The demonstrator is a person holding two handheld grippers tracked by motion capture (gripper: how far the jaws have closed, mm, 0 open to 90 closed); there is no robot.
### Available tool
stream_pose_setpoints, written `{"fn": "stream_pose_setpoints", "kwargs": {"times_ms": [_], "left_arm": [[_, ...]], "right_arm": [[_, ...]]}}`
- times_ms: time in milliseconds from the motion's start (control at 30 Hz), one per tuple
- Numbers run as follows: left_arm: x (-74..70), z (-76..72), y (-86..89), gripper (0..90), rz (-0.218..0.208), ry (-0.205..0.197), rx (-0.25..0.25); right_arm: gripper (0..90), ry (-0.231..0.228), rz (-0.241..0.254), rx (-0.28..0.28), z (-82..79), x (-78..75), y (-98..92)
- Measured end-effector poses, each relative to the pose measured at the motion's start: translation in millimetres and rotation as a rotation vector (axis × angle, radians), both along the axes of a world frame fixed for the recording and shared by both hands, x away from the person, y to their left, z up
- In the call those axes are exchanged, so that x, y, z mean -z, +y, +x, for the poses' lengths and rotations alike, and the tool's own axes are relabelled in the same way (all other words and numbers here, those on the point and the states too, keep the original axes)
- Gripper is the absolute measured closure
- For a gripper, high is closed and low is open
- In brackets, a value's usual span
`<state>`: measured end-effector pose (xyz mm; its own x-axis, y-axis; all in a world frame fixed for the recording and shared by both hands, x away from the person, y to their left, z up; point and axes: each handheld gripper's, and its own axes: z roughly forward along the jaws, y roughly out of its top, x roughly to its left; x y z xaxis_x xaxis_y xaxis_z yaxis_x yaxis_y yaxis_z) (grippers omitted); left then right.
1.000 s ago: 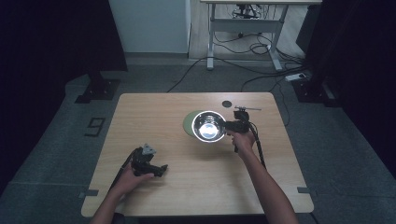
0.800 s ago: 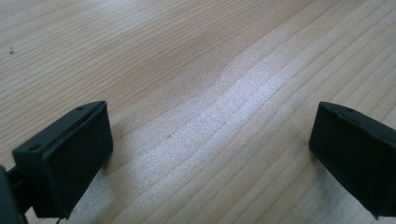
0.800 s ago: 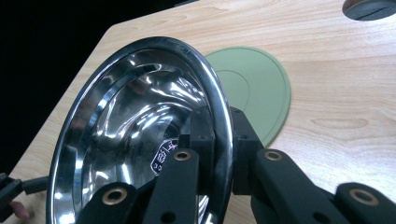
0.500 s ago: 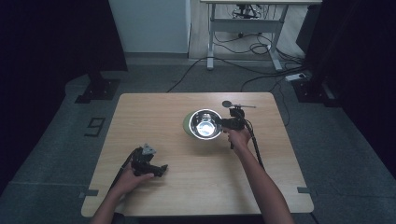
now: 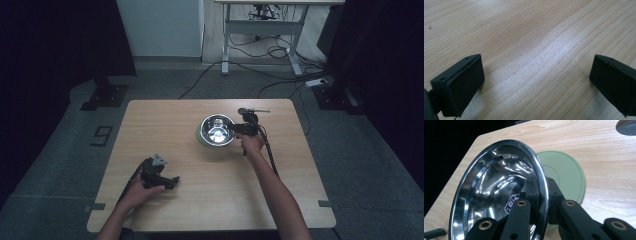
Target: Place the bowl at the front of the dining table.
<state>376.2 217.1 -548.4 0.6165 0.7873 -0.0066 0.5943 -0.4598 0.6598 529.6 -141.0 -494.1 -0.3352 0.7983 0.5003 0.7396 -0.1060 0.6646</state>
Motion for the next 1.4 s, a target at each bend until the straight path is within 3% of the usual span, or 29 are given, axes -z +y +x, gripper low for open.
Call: {"fn": "stream_pose_setpoints", "kwargs": {"times_ms": [100, 467, 900, 1400], "left_arm": [[0.0, 0.0, 0.0, 0.0, 0.000, 0.000, 0.000], [0.0, 0.0, 0.0, 0.0, 0.000, 0.000, 0.000], [0.0, 0.0, 0.0, 0.0, 0.001, 0.000, 0.000], [-0.1, -0.6, -0.1, 0.0, 0.000, 0.000, -0.004]], "right_arm": [[83.3, 0.004, -0.021, -0.002, 3.6, 2.7, 2.5], [83.3, 0.011, -0.009, 0.011, 15.9, 9.3, 11.1], [83.3, 0.004, -0.016, 0.023, 24.6, 6.7, 15.5], [83.2, 0.020, -0.020, 0.054, 40.7, 20.3, 18.0]]}}
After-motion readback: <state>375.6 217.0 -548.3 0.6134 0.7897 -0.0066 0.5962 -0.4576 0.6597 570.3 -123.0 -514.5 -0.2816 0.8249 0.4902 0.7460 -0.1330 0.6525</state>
